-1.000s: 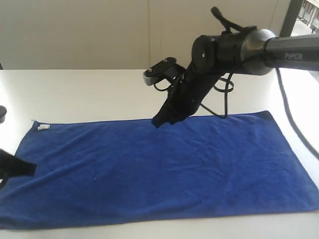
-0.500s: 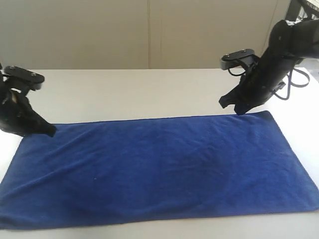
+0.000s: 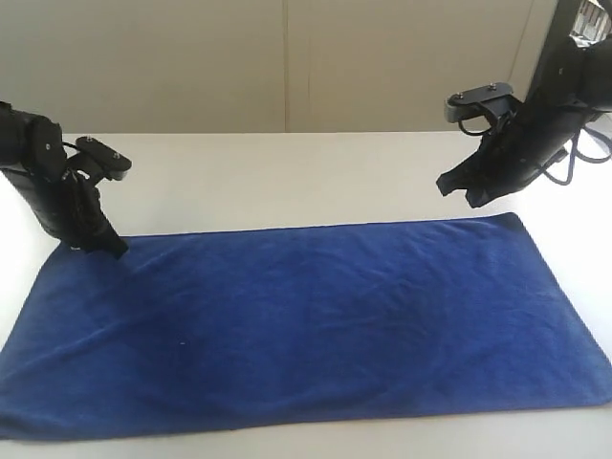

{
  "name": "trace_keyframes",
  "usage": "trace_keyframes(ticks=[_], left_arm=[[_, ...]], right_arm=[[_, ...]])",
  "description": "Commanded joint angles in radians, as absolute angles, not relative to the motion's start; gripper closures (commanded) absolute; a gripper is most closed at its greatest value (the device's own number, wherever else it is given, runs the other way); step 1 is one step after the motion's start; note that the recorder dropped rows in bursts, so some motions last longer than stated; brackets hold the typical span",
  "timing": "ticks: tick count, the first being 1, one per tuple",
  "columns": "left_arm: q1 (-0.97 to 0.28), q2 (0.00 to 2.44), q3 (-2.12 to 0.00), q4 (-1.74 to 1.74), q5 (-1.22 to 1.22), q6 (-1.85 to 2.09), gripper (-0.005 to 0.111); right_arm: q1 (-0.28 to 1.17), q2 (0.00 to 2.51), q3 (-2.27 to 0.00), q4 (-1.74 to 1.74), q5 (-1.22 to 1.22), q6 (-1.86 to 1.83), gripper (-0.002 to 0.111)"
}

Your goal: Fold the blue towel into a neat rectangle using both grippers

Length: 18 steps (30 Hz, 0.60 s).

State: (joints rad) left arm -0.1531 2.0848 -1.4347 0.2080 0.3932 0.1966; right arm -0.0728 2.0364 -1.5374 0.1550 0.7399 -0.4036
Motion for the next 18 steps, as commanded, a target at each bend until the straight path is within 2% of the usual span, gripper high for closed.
trace_keyframes(ticks=[1, 9, 18], left_arm=[[-0.151, 2.153, -1.482, 0.318, 0.416, 0.154, 0.107], [-0.151, 2.225, -1.559, 0.312, 0.433, 0.154, 0.107], [-0.153, 1.98, -1.559, 0.162, 0.555, 0.218, 0.107]], right_arm=[[-0.081, 2.039, -1.533, 0.151, 0.704, -0.399, 0.108], [-0.081, 2.054, -1.533, 0.109, 0.68, -0.396, 0.108], [-0.081, 1.943, -1.533, 0.164, 0.723, -0.381, 0.108]])
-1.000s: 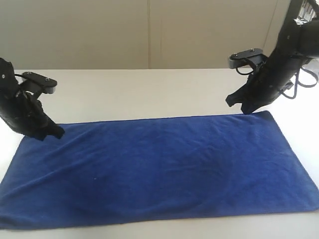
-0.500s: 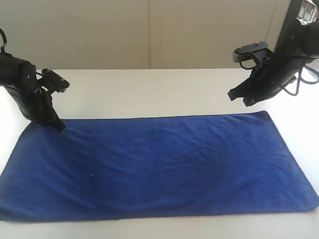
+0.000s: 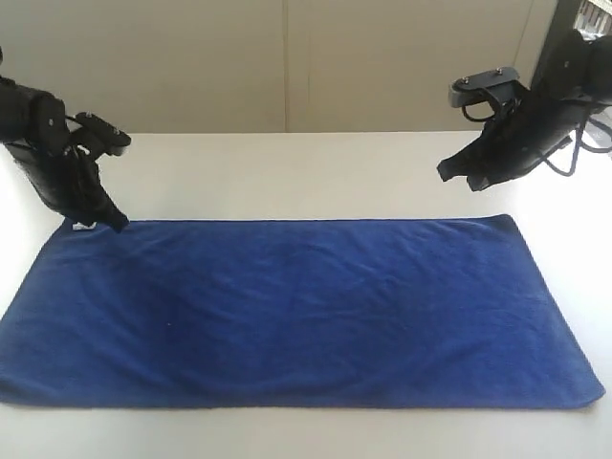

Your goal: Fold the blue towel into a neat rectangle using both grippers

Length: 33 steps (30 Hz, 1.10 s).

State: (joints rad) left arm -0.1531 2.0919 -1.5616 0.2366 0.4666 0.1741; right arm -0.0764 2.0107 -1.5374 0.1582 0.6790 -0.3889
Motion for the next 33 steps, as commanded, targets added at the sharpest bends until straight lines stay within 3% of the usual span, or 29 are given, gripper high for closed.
trace_keyframes(ticks=[1, 10, 15, 18, 26, 33], left_arm=[[-0.153, 1.956, -1.556, 0.145, 0.573, 0.23, 0.107], [-0.151, 1.59, -1.379, 0.03, 0.63, 0.281, 0.107], [-0.151, 1.317, -1.17, -0.062, 0.595, 0.285, 0.107], [-0.151, 1.02, -0.969, -0.14, 0.585, 0.285, 0.107], [-0.151, 0.38, -0.643, -0.162, 0.568, 0.155, 0.107], [-0.151, 0.208, -0.501, -0.153, 0.657, 0.157, 0.107]], right_arm=[[-0.081, 1.923, -1.533, 0.166, 0.737, -0.381, 0.108], [-0.081, 1.657, -1.298, 0.203, 0.662, -0.325, 0.108], [-0.081, 1.519, -1.087, 0.218, 0.577, -0.325, 0.108], [-0.081, 1.446, -0.946, 0.219, 0.453, -0.28, 0.108], [-0.081, 1.587, -0.906, 0.217, 0.398, -0.272, 0.108], [-0.081, 1.806, -0.977, 0.215, 0.371, -0.272, 0.108]])
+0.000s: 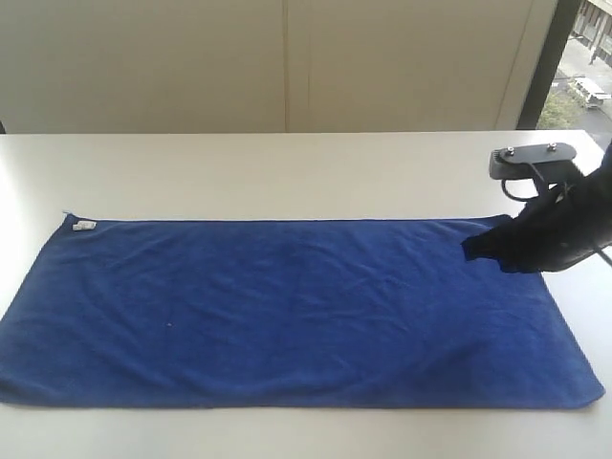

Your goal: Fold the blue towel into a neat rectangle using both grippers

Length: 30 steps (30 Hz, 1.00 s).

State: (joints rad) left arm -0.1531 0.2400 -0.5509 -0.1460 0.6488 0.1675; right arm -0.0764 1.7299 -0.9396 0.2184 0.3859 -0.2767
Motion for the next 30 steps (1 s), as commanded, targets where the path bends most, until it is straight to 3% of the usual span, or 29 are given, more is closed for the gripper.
trace_keyframes(ticks=[1, 30], left_arm=[[-0.151, 0.205, -0.487, -0.151, 0.649, 0.157, 0.107], [-0.151, 0.198, -0.47, -0.159, 0.616, 0.149, 0.107]], right_arm=[[-0.081, 1.822, -0.983, 0.206, 0.362, -0.272, 0.108], [-0.135, 1.947, -1.063, -0.018, 0.396, -0.195, 0.108]])
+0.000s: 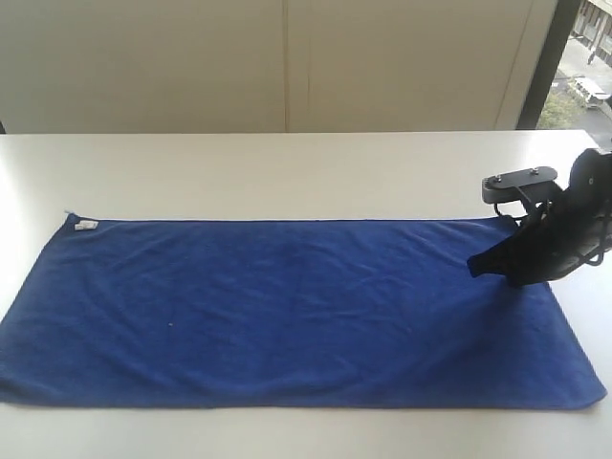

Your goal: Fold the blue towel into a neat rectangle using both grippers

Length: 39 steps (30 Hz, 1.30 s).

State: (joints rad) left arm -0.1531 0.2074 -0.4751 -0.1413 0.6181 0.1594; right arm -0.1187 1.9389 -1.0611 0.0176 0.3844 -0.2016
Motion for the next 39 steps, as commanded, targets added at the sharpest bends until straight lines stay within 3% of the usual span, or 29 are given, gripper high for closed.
trace_keyframes(ticks=[1, 27, 39], left_arm=[[-0.151, 0.198, -0.47, -0.159, 0.616, 0.149, 0.107], [-0.151, 0.198, -0.468, -0.159, 0.6, 0.152, 0.107], [-0.151, 0.198, -0.468, -0.159, 0.602, 0.151, 0.107]], right_arm=[[-0.137, 1.951, -1.063, -0.021, 0.394, -0.195, 0.108], [-0.162, 2.016, -1.154, -0.208, 0.446, -0.088, 0.108], [-0.144, 1.816, -1.156, -0.195, 0.514, -0.078, 0.108]])
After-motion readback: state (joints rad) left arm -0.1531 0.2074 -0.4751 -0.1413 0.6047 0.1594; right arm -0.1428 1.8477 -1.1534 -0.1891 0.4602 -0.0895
